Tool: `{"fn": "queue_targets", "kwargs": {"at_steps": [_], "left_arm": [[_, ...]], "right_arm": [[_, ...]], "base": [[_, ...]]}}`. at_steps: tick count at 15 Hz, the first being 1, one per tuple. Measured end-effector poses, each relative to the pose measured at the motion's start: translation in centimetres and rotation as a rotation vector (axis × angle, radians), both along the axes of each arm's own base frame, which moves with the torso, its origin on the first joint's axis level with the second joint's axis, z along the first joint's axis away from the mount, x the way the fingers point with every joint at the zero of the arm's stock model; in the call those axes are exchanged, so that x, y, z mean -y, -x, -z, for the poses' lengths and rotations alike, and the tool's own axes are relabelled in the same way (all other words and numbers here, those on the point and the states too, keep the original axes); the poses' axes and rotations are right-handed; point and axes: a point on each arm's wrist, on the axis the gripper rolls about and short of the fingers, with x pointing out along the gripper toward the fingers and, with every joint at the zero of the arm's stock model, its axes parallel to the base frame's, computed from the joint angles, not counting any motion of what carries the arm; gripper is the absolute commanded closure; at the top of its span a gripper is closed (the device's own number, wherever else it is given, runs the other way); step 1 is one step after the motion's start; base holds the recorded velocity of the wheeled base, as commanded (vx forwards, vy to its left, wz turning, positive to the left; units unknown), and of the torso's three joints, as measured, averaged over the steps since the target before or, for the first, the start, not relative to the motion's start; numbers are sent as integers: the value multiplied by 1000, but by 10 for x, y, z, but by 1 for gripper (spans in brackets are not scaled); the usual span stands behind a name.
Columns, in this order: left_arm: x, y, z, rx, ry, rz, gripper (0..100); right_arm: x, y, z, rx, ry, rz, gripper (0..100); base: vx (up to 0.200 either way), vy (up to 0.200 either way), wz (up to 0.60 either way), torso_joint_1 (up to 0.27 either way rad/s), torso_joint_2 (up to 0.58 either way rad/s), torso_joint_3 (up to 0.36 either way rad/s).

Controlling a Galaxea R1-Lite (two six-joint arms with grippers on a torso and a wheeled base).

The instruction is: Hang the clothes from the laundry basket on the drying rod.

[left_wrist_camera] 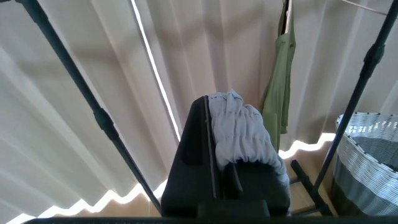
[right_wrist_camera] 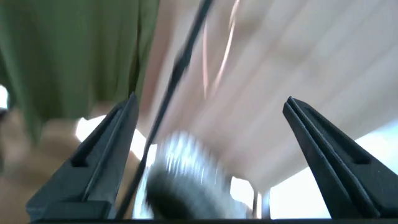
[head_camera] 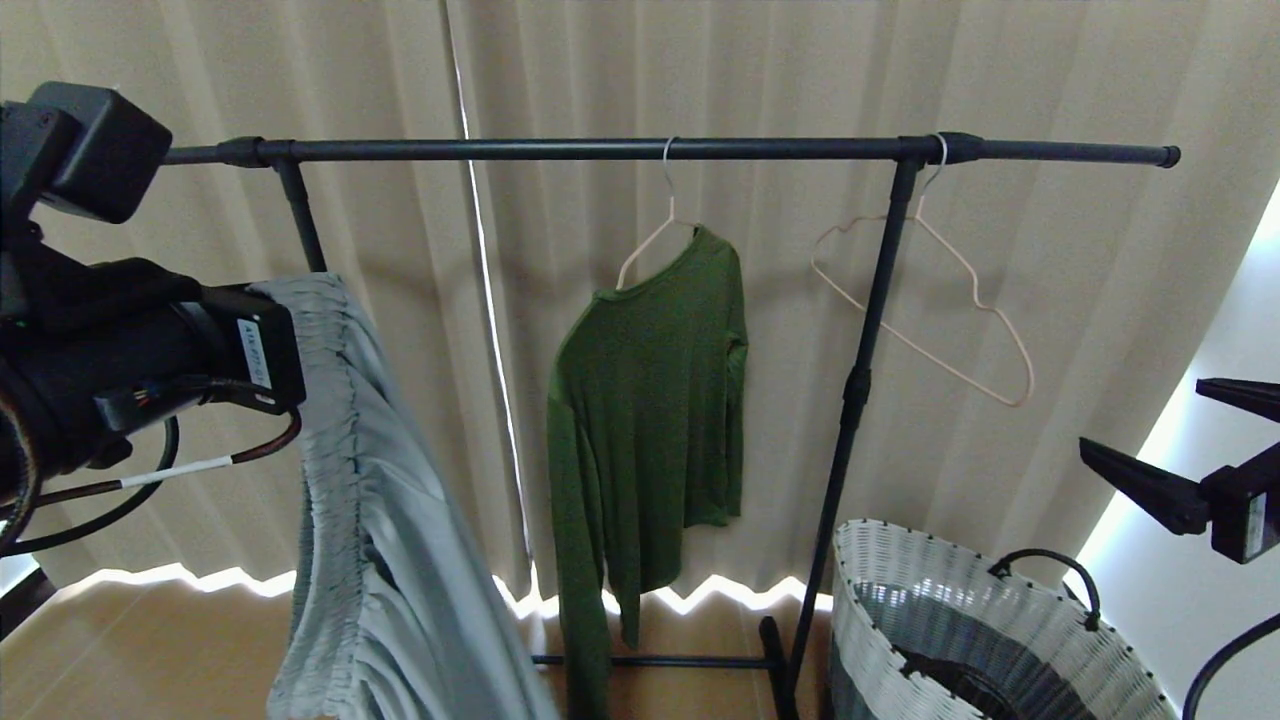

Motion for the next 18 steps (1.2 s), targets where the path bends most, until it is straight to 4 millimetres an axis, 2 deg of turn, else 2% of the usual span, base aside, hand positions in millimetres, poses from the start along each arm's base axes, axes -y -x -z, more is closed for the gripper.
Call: {"fn": "queue_targets", "kwargs": {"at_steps": [2, 4, 6, 9, 18], "left_arm": [[0, 0, 0, 5, -15, 2, 100], [-2, 2, -1, 14, -36, -1, 100], [-4, 5, 0, 16, -37, -6, 100], [-7, 10, 9, -6, -59, -7, 100], [-11, 11, 12, -12, -65, -23, 100]], "right_arm": [[2, 2, -15, -88, -1, 13, 0], [3, 2, -35, -66, -4, 17, 0], [3, 0, -45, -41, -6, 20, 0], [3, -5, -51, -30, -4, 21, 0], [3, -29, -59, -104, -1, 24, 0]], "base": [[0, 0, 0, 0, 0, 0], [0, 0, 0, 0, 0, 0], [0, 0, 0, 0, 0, 0], [133, 0, 0, 0, 3, -2], [200, 0, 0, 2, -1, 3]]}}
